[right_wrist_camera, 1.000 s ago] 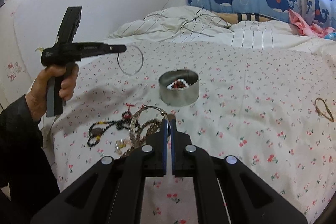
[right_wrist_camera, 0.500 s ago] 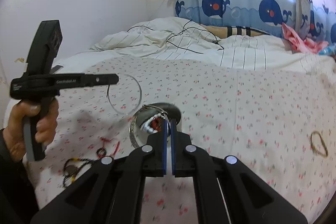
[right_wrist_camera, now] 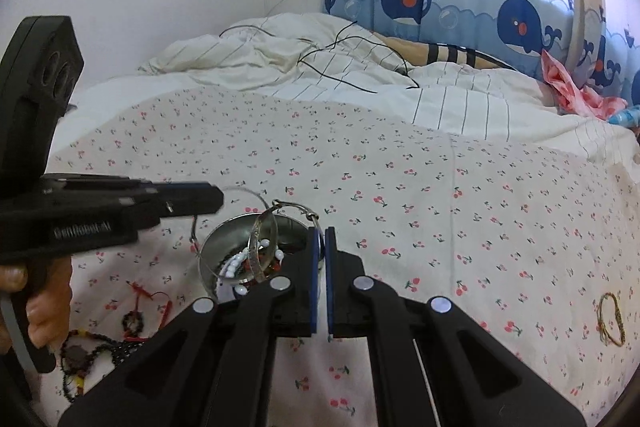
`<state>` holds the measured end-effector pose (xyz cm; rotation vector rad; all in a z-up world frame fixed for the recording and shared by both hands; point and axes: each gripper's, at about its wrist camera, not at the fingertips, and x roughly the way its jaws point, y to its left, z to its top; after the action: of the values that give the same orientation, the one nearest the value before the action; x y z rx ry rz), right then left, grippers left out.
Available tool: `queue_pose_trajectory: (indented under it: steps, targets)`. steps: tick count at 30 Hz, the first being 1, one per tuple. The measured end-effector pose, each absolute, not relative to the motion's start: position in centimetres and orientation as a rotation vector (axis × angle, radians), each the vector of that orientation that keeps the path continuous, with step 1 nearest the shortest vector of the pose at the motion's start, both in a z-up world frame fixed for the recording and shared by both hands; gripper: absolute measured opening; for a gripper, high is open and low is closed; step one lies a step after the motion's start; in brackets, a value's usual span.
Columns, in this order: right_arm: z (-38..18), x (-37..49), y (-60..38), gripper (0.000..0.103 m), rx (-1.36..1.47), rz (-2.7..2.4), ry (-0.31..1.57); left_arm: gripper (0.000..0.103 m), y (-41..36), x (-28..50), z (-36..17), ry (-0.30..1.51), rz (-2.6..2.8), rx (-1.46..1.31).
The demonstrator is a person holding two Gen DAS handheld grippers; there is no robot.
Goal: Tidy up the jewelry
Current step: 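Carry both bangles over the silver tin and open both grippers to drop them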
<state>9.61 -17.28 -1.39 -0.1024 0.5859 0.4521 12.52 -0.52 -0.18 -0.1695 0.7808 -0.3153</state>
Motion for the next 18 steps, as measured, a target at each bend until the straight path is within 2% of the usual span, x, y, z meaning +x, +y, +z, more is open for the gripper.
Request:
queue_pose_trajectory:
  steps: [6, 9, 10, 11, 12, 13, 14, 18]
  targets:
    - [-3.3, 11.1, -15.2, 0.004, -0.138, 0.464, 0.641, 0.009, -0.3, 13.0, -1.5, 0.835, -0.315, -0.167]
    - [-4.3, 11.6, -14.2, 0.005, -0.165, 0.474, 0.673, 0.015, -0.2, 13.4, -2.2, 0.881, -0.329, -0.186]
    - [-4.6, 11.6, -14.0, 0.006, -0.177, 0.479, 0.690, 0.019, -0.2, 13.5, -2.3, 0.895, -0.314, -0.178]
    - [-4.8, 11.4, -13.8, 0.019, -0.195, 0.478, 0.693, 0.022, -0.2, 13.5, -2.5, 0.905, -0.311, -0.176]
    - [-4.6, 11.3, -13.9, 0.042, -0.193, 0.474, 0.681, 0.023, -0.1, 13.5, -2.5, 0.908, -0.307, -0.179]
    - [-4.4, 11.1, -14.1, 0.048, -0.184, 0.469, 0.670, 0.028, 0.1, 13.5, -2.4, 0.909, -0.295, -0.183]
    - [-4.1, 10.9, -14.4, 0.049, -0.171, 0.462, 0.654, 0.034, 0.3, 13.5, -2.4, 0.912, -0.282, -0.186]
    - [-3.0, 10.9, -15.2, 0.054, -0.147, 0.438, 0.628, 0.045, 1.1, 13.2, -1.9, 0.905, -0.260, -0.197]
